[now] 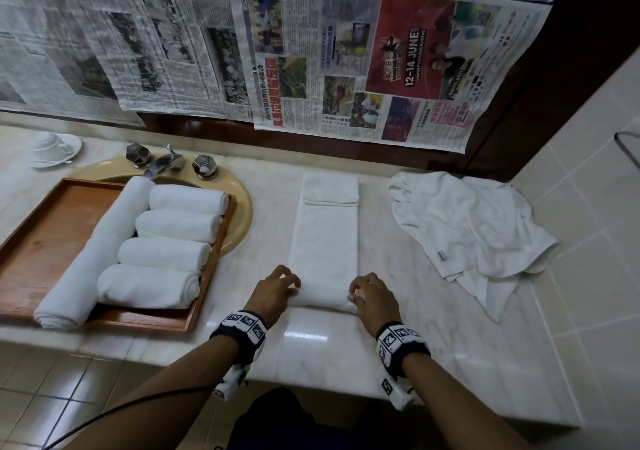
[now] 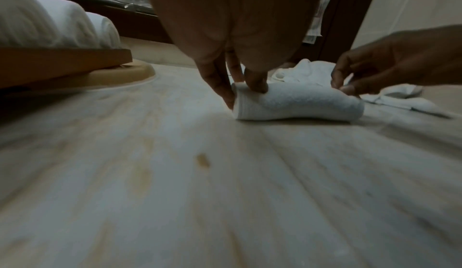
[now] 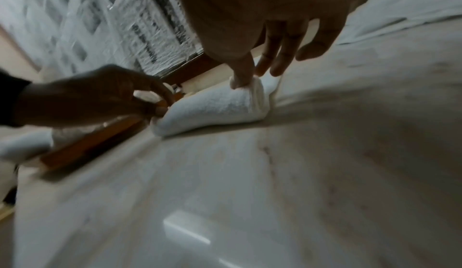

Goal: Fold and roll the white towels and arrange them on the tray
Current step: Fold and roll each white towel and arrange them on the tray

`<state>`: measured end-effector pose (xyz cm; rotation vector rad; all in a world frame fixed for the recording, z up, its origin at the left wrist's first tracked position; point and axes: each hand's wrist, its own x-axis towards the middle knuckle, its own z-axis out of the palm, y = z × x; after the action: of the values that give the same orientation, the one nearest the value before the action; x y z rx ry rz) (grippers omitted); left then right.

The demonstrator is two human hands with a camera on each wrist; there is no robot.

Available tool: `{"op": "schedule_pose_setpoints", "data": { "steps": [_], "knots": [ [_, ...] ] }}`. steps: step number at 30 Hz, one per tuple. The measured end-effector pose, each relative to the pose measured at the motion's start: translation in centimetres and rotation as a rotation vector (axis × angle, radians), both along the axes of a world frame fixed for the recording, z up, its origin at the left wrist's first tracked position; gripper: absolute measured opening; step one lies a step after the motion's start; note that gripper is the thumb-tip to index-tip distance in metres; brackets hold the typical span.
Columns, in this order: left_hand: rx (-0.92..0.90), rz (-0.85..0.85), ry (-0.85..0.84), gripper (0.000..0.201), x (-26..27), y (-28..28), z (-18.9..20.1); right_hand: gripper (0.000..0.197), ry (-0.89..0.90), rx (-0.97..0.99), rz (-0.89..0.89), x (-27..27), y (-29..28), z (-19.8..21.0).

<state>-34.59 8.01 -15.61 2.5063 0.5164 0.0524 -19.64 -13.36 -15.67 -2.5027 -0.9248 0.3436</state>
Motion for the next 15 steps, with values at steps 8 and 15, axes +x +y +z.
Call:
{"op": "schedule_pose_setpoints", "data": {
  "steps": [8, 15],
  "knots": [
    [0.342, -0.205, 0.115, 0.043, 0.2, 0.6, 0.1, 0.036, -0.229, -0.062, 0.268, -0.3, -1.6, -0.7],
    [0.313, -0.212, 0.166, 0.033, 1.4, -0.2, 1.2, 0.043, -0.152, -0.103, 0.227, 0.7, -0.2, -0.2]
  ]
}}
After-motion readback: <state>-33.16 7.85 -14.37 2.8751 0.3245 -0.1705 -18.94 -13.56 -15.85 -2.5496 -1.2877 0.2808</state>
